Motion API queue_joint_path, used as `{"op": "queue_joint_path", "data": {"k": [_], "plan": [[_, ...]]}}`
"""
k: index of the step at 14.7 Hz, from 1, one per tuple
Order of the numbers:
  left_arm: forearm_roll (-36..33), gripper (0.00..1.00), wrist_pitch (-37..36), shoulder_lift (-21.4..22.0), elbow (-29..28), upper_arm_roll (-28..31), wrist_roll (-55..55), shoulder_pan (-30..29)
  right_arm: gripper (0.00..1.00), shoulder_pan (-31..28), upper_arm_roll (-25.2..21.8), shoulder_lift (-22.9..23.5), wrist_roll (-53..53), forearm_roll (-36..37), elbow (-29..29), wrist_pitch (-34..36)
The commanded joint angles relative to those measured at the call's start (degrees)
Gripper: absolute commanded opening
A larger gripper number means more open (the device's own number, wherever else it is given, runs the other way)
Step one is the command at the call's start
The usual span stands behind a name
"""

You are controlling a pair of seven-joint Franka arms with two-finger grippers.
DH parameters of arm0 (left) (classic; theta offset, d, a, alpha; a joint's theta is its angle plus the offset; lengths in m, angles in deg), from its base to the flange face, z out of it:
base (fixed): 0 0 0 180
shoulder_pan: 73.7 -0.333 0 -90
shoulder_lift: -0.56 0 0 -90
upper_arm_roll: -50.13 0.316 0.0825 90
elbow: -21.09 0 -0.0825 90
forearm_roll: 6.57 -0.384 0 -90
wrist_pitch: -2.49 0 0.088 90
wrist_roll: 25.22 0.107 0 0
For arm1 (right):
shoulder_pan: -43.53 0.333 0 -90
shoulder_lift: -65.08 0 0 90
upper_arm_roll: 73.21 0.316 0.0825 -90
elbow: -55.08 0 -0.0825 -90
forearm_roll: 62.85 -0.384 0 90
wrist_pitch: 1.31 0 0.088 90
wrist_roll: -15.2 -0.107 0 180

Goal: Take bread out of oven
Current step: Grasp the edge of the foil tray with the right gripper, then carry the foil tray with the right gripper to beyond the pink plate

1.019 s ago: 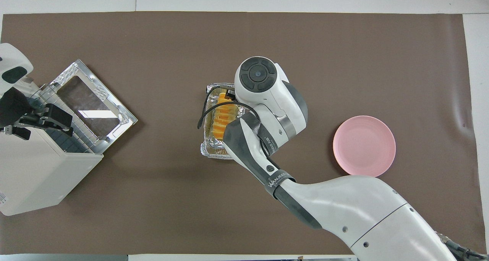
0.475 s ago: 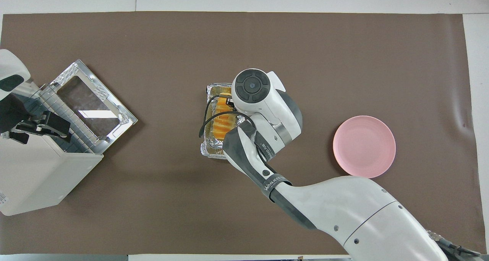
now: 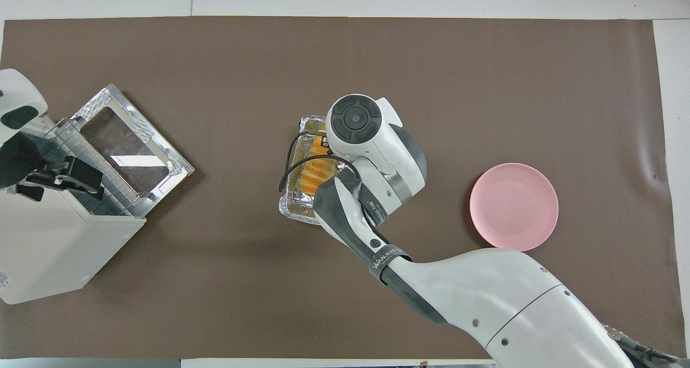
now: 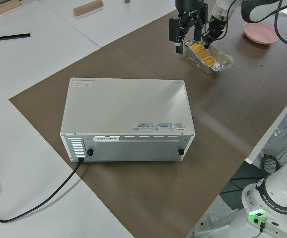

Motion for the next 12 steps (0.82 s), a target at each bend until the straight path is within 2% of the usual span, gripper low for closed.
{"op": "queue_joint_path", "data": {"k": [1,5,12], "plan": [[-0.93,1.0,1.15,1.53,-1.35,-0.58,0.27,-0.57,0.0,-0.74,0.14,0.05,0.28,0.76,-4.35,5.85],[-0.93,1.0,1.15,1.53,-1.44,-0.49,0.27,-0.74,0.0,-6.0,0.23,0.05,7.29,-3.71,-13.14,13.24],[-0.93,1.0,1.15,1.53,-1.44,-0.58,0.27,-0.74,0.0,-22.7,0.14,1.71,31.37,-7.59,-15.44,12.2]]}}
